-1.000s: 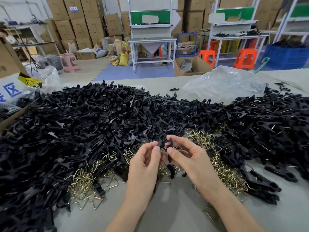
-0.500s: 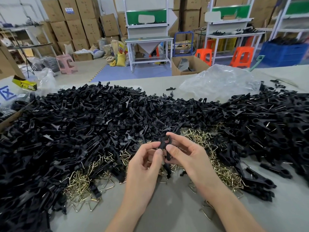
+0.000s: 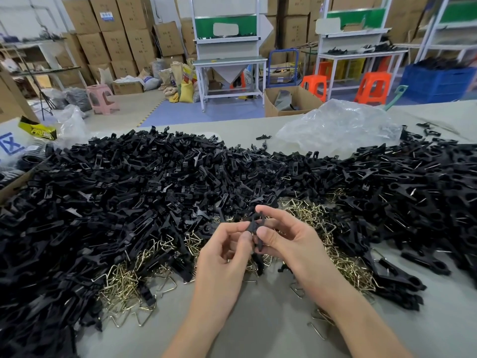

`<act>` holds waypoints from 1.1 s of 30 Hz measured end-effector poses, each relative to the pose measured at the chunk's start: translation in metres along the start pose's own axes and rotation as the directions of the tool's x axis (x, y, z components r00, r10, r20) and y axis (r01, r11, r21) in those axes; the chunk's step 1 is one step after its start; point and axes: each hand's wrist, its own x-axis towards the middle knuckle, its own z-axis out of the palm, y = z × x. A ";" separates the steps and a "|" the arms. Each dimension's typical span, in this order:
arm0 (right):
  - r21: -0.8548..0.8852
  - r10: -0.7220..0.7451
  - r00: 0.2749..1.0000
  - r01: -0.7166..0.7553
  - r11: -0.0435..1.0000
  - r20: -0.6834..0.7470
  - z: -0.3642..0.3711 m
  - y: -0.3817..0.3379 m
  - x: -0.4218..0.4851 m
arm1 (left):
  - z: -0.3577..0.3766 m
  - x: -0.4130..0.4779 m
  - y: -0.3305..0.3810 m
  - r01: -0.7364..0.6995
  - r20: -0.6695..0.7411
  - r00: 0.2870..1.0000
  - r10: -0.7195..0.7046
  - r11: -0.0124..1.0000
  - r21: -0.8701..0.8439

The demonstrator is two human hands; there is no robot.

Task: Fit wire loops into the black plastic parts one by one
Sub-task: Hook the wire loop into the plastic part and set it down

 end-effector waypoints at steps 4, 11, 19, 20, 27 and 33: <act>0.002 0.023 0.999 -0.023 1.000 0.024 -0.003 -0.003 0.000 | -0.001 0.000 -0.001 -0.026 0.017 1.000 0.026 0.999 0.033; 0.039 -0.072 0.992 0.077 0.996 -0.107 -0.010 -0.005 0.004 | -0.001 -0.003 -0.003 -0.105 0.053 0.994 0.094 0.950 0.294; 0.114 -0.092 0.931 0.140 0.984 -0.353 -0.018 -0.007 0.007 | 0.001 -0.003 -0.014 -0.345 0.328 0.938 0.115 0.428 0.836; 0.097 -0.095 0.930 0.137 0.986 -0.354 -0.017 -0.007 0.007 | 0.002 -0.002 -0.014 -0.359 0.326 0.933 0.151 0.423 0.832; 0.017 -0.114 0.930 0.127 0.992 -0.349 -0.015 -0.005 0.008 | 0.002 0.002 -0.018 -0.392 0.264 0.906 0.331 0.418 0.820; -0.005 -0.116 0.939 0.120 0.993 -0.324 -0.015 -0.005 0.007 | -0.001 0.005 -0.015 -0.252 0.118 0.964 0.237 0.686 0.683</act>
